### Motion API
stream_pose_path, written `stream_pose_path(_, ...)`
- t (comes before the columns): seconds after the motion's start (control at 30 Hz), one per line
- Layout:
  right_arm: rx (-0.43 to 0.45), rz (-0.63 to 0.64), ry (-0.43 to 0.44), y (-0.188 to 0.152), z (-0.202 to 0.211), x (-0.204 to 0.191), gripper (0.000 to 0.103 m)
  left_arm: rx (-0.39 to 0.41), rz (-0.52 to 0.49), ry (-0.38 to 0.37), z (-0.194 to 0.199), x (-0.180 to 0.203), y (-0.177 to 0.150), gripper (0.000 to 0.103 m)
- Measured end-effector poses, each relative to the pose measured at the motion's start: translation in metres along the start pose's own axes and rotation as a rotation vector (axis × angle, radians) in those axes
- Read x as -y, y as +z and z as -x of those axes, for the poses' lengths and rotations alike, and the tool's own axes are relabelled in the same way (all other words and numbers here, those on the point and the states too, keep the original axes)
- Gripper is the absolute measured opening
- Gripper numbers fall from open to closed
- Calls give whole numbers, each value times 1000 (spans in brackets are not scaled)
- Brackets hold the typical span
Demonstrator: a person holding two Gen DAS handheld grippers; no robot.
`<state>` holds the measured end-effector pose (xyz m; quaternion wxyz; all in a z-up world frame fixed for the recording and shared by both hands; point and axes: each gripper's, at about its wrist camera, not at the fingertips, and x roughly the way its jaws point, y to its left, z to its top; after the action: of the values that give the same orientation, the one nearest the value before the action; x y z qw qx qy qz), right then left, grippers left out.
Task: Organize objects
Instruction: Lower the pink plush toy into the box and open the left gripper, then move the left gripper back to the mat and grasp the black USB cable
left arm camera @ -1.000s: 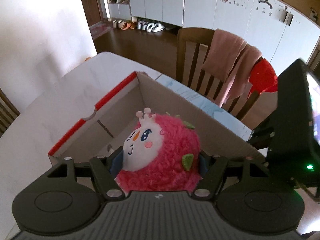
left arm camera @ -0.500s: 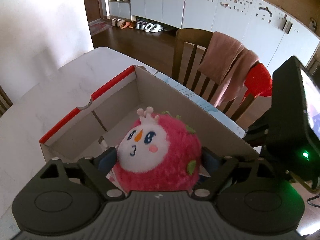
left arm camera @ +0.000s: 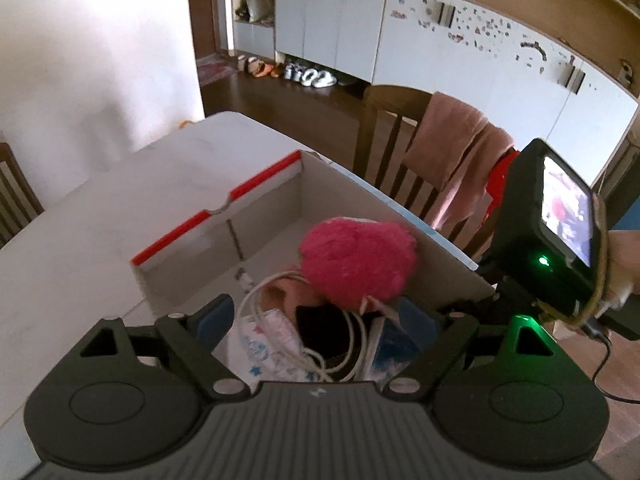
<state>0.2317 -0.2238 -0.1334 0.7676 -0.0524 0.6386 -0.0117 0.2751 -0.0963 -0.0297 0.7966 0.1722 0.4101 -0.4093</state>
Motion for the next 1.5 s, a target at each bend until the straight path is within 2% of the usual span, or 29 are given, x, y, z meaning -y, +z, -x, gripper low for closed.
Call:
stream_pose_path(0.27, -6, -7, 6, 0, -2, 2, 5, 16, 36, 30, 33, -18, -20, 90)
stream_pose_path(0.6, -13, -11, 7, 1, -3, 2, 5, 3, 106, 84, 62, -45, -60, 90)
stream_pose_path(0.67, -14, -13, 7, 1, -3, 2, 5, 5, 130, 103, 68, -52, -70, 94)
stream_pose_path(0.7, -15, -14, 8, 1, -3, 2, 5, 9, 142, 116, 71, -56, -75, 102)
stream_pose_path(0.9, -17, -19, 12, 2, -4, 2, 5, 10, 237, 208, 91, -91, -116, 103)
stream_pose_path(1.03, -21, -19, 11, 2, -6, 3, 5, -38, 305, 294, 95, -115, -148, 103)
stream_pose_path(1.13, -24, -18, 10, 3, -6, 3, 6, -89, 357, 312, 93, -130, -172, 103)
stream_pose_path(1.23, -27, -17, 9, 3, -7, 2, 6, -133, 381, 368, 87, -139, -196, 103)
stream_pose_path(1.4, -28, -18, 5, 3, -7, 2, 6, -184, 533, 375, 74, -148, -234, 103)
stream_pose_path(1.5, -26, -18, 2, 2, -7, 2, 6, -217, 593, 408, 65, -146, -249, 103)
